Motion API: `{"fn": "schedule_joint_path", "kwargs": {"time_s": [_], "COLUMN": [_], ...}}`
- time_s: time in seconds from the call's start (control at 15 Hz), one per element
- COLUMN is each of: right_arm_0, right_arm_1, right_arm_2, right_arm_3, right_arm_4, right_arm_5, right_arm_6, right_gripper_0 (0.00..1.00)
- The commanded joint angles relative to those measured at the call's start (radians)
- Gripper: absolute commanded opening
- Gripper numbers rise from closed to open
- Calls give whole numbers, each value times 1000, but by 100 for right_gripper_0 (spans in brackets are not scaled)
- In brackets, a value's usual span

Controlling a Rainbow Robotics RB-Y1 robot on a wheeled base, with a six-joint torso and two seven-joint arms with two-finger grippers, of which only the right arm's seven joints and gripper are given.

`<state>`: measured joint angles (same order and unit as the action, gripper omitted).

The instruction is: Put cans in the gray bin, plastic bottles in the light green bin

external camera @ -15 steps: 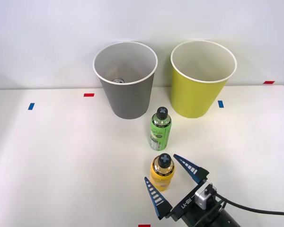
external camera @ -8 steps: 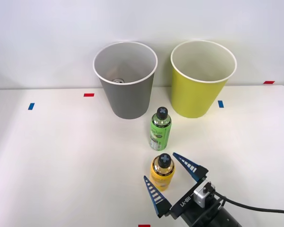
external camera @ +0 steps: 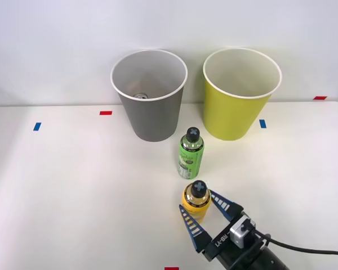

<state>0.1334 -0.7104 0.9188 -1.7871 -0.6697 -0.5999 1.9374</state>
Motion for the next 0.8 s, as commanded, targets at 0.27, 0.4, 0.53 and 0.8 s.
{"fn": "schedule_joint_path", "kwargs": {"time_s": [0.27, 0.4, 0.53, 0.8], "right_arm_0": [3, 6, 29, 170], "right_arm_1": [22, 26, 37, 25], "right_arm_2": [2, 0, -11, -127], "right_arm_3": [0, 0, -3, -127], "right_arm_4": [10, 12, 12, 68], "right_arm_5": [3, 3, -14, 25], "right_arm_6": [3, 0, -6, -32], "right_gripper_0": [0, 0, 0, 0]}}
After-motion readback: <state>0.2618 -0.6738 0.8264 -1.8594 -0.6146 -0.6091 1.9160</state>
